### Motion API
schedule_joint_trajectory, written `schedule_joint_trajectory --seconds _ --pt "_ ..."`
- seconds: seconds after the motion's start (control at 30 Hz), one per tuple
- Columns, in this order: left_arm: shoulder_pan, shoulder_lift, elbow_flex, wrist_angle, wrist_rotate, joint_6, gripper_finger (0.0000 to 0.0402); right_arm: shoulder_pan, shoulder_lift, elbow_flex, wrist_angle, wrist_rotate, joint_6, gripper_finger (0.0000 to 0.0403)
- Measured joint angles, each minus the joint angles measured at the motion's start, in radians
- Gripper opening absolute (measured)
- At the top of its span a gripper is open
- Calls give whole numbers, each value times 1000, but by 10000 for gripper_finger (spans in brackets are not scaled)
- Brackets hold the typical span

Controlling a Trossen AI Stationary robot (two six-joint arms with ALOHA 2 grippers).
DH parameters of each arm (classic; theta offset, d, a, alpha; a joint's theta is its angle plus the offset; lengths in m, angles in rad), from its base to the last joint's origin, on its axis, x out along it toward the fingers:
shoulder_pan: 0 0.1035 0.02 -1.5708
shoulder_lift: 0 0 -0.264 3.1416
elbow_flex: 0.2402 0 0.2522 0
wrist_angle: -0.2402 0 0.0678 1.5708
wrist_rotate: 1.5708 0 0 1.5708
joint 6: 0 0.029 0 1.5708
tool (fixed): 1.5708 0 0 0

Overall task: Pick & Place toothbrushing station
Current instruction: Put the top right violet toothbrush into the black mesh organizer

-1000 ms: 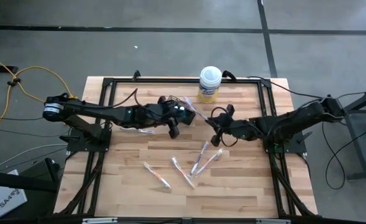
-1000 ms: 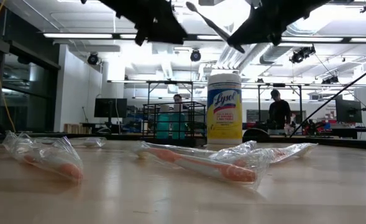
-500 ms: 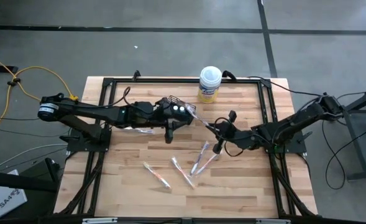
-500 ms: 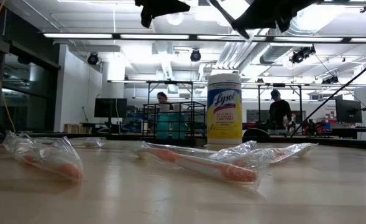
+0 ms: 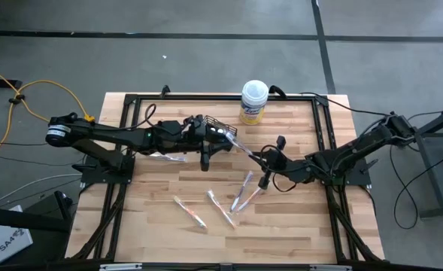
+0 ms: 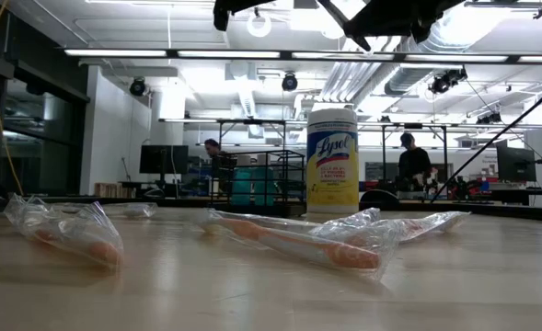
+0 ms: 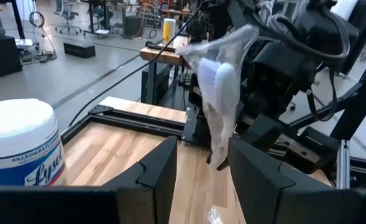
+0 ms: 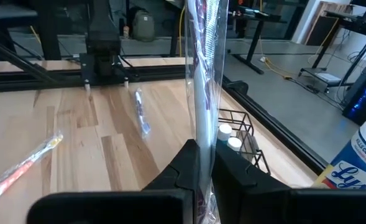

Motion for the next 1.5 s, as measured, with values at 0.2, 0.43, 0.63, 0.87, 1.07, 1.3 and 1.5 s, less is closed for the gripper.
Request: schedule_joint_trajectory --seconds 0.2,0.43,0.63,0.87,1.07,1.3,1.5 --pt "0 0 0 33 30 29 138 0 0 0 5 -8 -1 18" --pt "17 3 0 45 85 48 138 0 12 0 31 -27 -9 18" --pt "22 21 0 56 101 56 156 0 22 1 43 -25 -25 18" --pt "20 29 0 51 96 75 197 -2 24 0 47 -21 -33 18" --pt "20 29 0 56 94 79 200 -2 24 0 46 -23 -33 18" --pt "20 29 0 78 95 79 200 -2 24 0 46 -27 -33 18" --pt "20 29 0 79 110 79 199 -2 24 0 46 -28 -33 18"
